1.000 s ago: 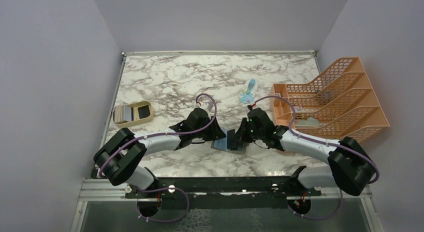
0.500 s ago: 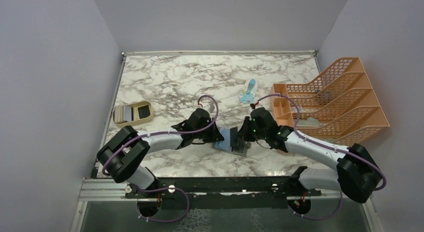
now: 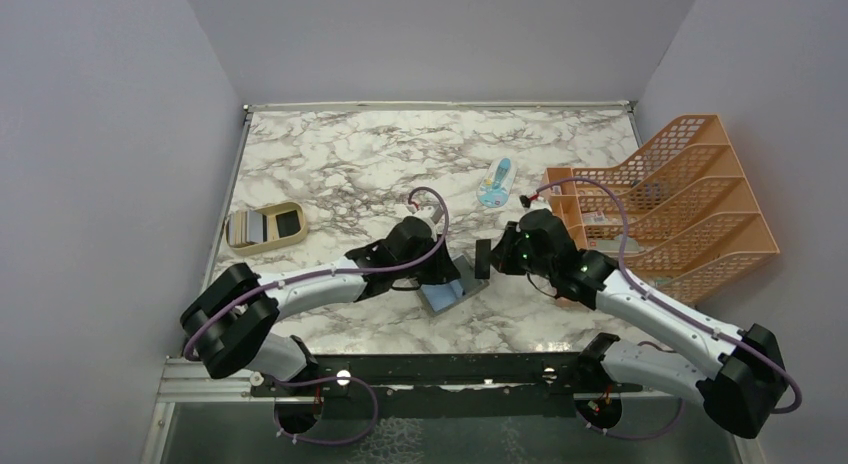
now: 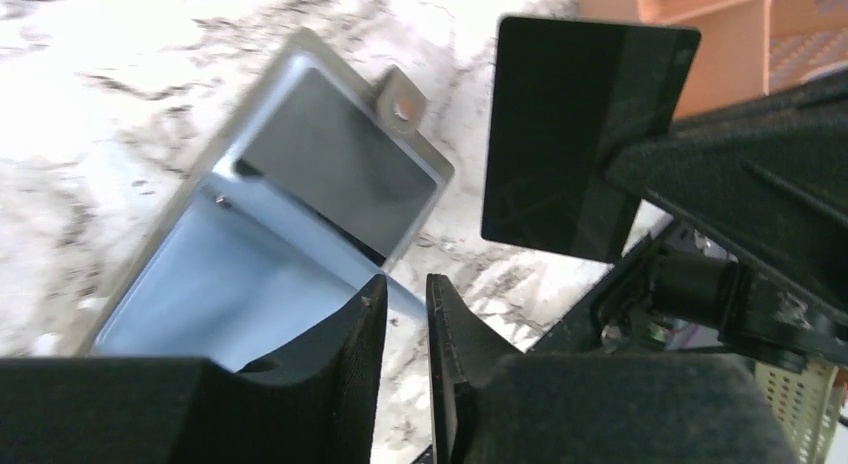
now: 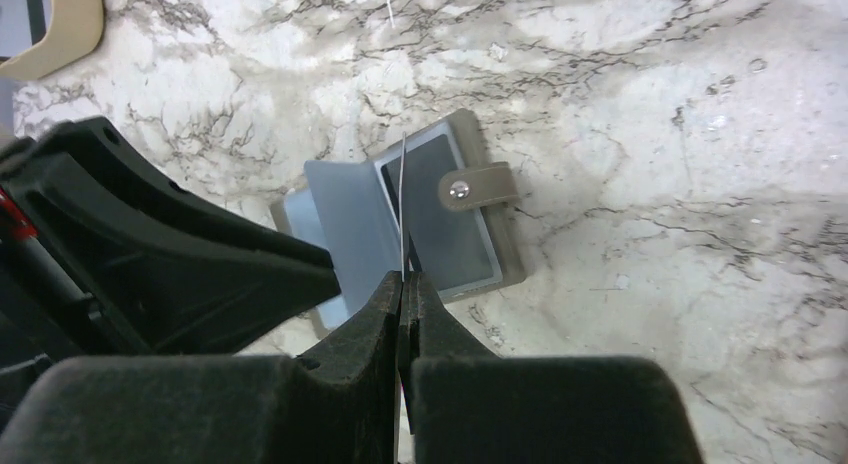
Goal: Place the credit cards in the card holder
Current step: Turn over the card slot in the card holder.
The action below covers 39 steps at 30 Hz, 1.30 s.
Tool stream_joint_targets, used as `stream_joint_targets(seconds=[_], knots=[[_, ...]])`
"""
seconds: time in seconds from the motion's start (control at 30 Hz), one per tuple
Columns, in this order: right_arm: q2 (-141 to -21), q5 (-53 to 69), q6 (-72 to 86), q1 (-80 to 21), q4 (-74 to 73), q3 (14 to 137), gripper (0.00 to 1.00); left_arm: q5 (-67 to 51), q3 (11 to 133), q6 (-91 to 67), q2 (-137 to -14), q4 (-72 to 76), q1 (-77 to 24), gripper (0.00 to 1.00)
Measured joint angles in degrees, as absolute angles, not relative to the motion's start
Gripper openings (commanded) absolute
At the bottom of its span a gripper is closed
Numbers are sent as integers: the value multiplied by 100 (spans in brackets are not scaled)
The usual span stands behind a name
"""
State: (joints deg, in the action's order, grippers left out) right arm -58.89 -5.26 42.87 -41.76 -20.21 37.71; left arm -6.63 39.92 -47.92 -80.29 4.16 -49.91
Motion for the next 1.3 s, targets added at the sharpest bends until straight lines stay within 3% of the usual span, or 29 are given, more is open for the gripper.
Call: stream_joint_targets(seconds=[0.23,0.6,0.93,1.3], knots=[[-5481,-703,4252,-4176,-2274,3841,1,-880,3992,-4912,-8318,893,-5227,35],[-5472,-561,4160,-4176,-2333,3959,1,-574,4080,-4670,-8490,843,-5203,35],[-5408,-327,4005,-4176,-2399,4012,1,-572,4403,-4521,-9054,1059,-5186,41],[-5579,204,3916,-4176,-2220,3872,1,-349,4401,-4523,-8973,1120,-5170,39]])
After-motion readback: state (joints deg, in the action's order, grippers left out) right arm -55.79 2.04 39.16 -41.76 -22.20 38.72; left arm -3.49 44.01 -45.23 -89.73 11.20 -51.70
